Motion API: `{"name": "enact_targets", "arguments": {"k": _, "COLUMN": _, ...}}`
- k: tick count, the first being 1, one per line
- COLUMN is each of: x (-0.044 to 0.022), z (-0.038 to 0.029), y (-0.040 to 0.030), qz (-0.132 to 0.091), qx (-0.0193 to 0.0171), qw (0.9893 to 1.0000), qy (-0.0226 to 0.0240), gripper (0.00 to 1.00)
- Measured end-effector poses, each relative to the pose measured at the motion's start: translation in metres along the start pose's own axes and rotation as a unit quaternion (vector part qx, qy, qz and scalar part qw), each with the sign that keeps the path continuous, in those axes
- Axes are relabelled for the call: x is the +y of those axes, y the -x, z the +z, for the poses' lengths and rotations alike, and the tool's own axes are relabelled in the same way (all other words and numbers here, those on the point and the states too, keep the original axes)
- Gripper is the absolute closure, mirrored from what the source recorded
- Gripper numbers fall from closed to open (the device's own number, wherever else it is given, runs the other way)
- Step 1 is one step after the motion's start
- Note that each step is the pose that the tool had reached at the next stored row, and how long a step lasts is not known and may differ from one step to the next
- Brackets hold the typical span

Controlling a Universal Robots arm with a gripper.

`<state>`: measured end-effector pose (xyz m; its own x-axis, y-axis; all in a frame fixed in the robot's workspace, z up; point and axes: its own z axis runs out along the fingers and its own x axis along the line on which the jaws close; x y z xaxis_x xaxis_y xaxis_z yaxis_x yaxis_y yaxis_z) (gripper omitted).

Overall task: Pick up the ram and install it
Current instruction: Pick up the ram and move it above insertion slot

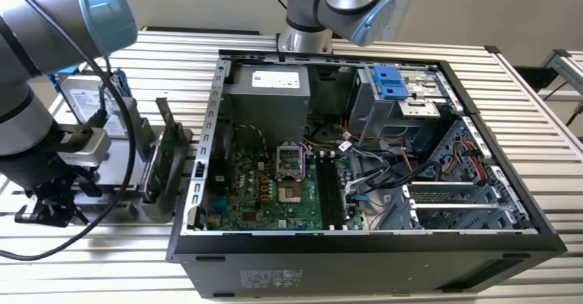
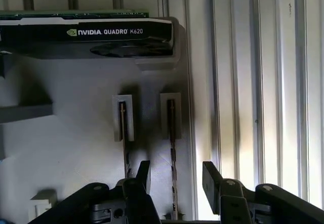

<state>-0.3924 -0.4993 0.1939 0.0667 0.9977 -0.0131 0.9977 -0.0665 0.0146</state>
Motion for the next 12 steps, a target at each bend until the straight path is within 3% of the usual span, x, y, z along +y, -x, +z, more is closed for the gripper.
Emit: {"name": "enact_targets", "arguments": {"k": 12, "x": -0.0011, "z": 0.0033, "y": 0.0004, "qz": 0.0, "qx": -0.0002, "qw": 1.0, "qy": -0.0001, "gripper": 0.0}}
